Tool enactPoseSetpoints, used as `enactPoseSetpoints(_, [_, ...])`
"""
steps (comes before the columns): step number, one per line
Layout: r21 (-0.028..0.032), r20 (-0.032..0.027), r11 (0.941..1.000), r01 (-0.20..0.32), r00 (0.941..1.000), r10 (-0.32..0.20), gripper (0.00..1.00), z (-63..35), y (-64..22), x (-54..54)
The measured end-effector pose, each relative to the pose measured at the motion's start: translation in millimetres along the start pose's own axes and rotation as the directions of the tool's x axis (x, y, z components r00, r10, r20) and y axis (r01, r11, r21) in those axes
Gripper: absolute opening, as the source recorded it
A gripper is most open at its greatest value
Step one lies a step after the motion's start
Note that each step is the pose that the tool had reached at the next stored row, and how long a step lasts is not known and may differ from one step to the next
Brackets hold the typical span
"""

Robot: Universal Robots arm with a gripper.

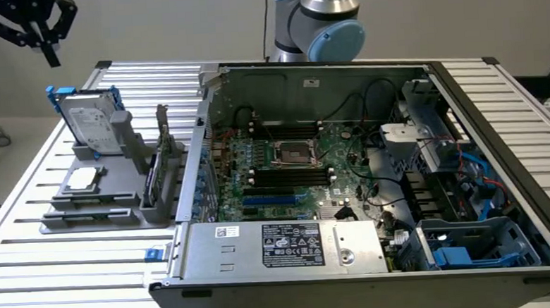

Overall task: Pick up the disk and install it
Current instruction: 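Pick up the disk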

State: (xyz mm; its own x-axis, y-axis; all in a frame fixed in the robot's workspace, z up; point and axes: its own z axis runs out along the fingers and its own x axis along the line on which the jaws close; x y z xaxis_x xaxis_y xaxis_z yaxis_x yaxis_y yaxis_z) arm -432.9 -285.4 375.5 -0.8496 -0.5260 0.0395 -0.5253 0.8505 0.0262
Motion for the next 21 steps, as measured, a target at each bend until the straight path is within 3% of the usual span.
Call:
enactPoseSetpoints(5, [0.0034, -0.0026, 0.9959, 0.091, 0.9959, -0.091, 0.11, 1.5, 0.0, -0.1])
enactPoseSetpoints(11, [0.0073, -0.0059, 0.9802, 0.198, 0.9802, -0.198, 0.11, 3.4, -0.1, -0.1])
enactPoseSetpoints(16, [0.0102, -0.0091, 0.958, 0.287, 0.958, -0.287, 0.11, 5.0, -0.1, -0.2])
enactPoseSetpoints(21, [0.0128, -0.0126, 0.9277, 0.373, 0.9278, -0.373, 0.11, 6.5, -0.2, -0.3])
